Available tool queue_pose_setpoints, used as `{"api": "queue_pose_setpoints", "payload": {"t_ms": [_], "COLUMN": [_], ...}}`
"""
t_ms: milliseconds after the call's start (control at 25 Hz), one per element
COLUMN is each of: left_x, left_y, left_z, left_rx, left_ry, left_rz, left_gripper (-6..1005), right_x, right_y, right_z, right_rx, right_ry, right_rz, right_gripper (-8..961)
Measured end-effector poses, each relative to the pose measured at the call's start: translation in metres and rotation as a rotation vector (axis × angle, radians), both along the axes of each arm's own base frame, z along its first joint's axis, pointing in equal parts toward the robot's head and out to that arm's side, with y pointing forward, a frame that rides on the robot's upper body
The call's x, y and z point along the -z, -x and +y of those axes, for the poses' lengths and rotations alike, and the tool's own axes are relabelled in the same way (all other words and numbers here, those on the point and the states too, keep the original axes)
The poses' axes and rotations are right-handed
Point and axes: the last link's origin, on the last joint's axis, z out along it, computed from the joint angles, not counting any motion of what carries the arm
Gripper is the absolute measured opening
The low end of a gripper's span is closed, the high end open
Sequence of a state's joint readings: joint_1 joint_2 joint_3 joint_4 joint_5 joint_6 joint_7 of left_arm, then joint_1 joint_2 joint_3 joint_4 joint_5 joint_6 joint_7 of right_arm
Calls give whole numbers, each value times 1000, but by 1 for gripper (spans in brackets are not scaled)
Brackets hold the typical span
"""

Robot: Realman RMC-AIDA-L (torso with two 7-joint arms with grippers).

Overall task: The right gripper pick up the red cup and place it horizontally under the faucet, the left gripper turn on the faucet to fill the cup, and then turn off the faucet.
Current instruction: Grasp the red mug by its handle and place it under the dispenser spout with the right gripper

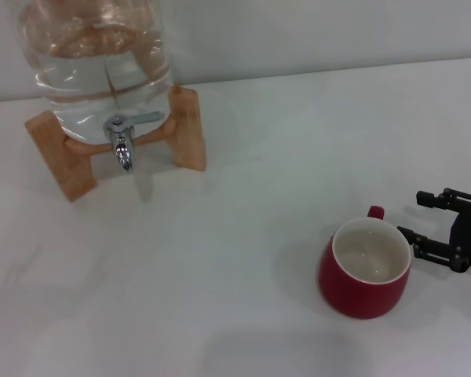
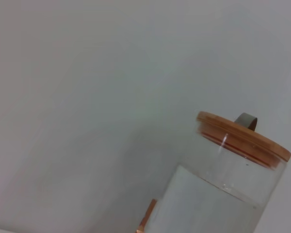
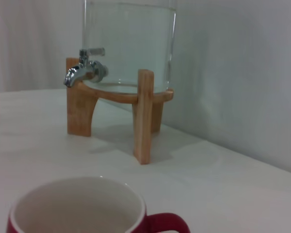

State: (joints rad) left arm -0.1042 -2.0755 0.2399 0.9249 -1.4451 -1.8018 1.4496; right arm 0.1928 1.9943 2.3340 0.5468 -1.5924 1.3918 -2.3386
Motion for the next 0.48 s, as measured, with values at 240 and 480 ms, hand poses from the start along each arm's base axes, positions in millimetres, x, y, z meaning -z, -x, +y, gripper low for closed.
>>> {"api": "queue_pose_setpoints", "payload": {"t_ms": [240, 480], "left_x": [0, -1], "left_y": [0, 0], "left_z": [0, 0], "left_rx": [0, 0], "left_ry": [-2, -3], "left_rz": [-1, -1], "left_gripper": [891, 891], "right_x": [1, 6], "right_y": [3, 7], "right_z": [8, 15], "right_rx": [-9, -12], "right_ry": [-3, 6], "right_rz": [-8, -10], "right_gripper": [651, 645]}}
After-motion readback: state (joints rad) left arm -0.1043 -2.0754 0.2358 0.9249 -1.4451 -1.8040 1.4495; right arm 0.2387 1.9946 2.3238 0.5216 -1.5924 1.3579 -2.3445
